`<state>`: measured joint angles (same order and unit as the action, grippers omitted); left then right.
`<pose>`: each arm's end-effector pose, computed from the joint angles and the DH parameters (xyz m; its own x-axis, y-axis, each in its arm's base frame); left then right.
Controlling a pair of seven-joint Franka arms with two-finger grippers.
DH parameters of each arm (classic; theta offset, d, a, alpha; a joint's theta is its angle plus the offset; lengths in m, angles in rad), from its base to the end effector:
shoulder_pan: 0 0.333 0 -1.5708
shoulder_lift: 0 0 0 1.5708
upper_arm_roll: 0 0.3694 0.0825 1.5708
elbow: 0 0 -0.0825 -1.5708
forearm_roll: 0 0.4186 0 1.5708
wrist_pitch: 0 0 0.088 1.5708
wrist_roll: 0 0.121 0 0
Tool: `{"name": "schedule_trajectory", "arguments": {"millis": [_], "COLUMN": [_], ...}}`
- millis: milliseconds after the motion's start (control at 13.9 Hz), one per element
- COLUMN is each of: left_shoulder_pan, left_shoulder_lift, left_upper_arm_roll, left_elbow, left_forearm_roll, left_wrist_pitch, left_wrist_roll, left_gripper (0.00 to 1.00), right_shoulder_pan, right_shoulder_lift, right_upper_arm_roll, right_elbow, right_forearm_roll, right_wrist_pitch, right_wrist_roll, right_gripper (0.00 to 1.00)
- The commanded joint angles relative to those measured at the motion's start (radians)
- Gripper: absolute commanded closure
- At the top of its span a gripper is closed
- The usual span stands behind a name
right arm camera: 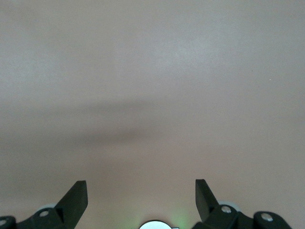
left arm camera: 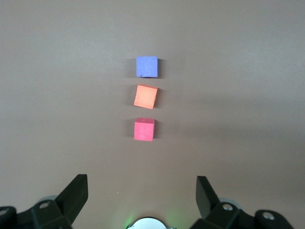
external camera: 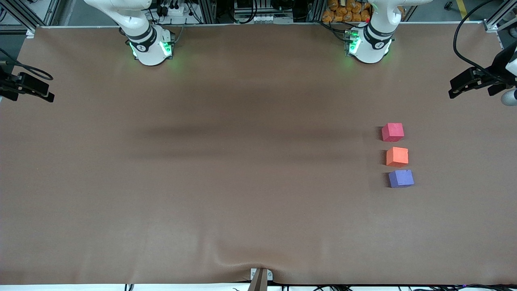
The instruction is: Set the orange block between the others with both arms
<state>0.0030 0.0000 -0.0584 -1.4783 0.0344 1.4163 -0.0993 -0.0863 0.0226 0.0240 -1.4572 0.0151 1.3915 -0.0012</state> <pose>0.5714 -0.0271 0.6971 0.9971 0.0492 -0.0582 0.0469 -0.9981 -0.0402 0.5762 -0.0341 0.6924 0.9944 -0.0581 -0.0881 -0.0597 -0.9981 -0.0157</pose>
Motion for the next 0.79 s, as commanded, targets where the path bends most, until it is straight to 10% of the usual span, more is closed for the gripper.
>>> {"name": "schedule_trajectory", "arguments": {"millis": [0, 717], "left_shoulder_pan": [0.002, 0.002], "left_shoulder_lift": [-0.038, -0.045], "left_upper_arm_roll": [-0.004, -0.008], "left_elbow": [-0.025, -0.02], "left_forearm_roll": [0.002, 0.002], "left_wrist_pitch": [-0.013, -0.019], "left_wrist_roll": [0.009, 0.006], "left_gripper": [0.0, 0.0], "right_shoulder_pan": [0.0, 0.0], "right_shoulder_lift": [-0.007, -0.006], "right_upper_arm_roll": [0.0, 0.0], "right_elbow": [-0.003, -0.005], "right_forearm_roll": [0.005, 0.005], "right_wrist_pitch": [0.0, 0.001], "right_wrist_roll": [-0.002, -0.002], "right_gripper": [0.0, 0.0]}}
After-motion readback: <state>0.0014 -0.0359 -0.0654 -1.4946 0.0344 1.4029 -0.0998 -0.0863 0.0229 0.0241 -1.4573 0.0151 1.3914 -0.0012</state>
